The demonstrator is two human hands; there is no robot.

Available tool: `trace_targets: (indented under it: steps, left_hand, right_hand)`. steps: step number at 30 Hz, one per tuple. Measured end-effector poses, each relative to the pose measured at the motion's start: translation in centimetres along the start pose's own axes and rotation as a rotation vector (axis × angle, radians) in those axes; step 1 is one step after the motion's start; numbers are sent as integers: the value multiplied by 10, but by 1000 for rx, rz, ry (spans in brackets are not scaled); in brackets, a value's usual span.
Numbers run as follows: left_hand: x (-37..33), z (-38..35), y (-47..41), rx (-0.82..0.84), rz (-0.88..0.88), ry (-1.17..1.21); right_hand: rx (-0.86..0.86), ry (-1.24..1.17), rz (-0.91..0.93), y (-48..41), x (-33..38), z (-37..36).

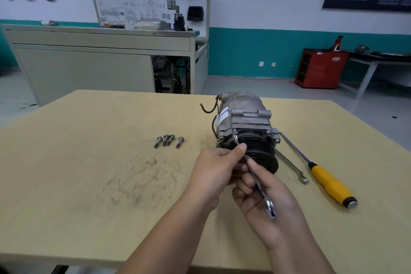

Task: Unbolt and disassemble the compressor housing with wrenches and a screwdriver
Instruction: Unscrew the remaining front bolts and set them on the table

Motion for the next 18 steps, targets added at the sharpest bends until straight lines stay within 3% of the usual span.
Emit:
trace_targets:
  steps: [8,15,18]
  left_hand:
    - [-2,3,1,26,-13,37]
    - [4,-1,2,50,-5,88]
    - [3,-3,4,57,-33,57]
  right_hand:
    - [-142,300,221,1,5,0]
    - [-79,273,163,3,0,5]
    - [-104,351,218,7,3,8]
Point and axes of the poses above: each hand's wrist, its own y-axis away from the middle knuckle, its own z-axis out of the back of the hand, x = y × z, the point moved 9 cm from there along -y, towards the middle knuckle, and after that the axes turned 10 degrees about -z, right-handed, at the moved point
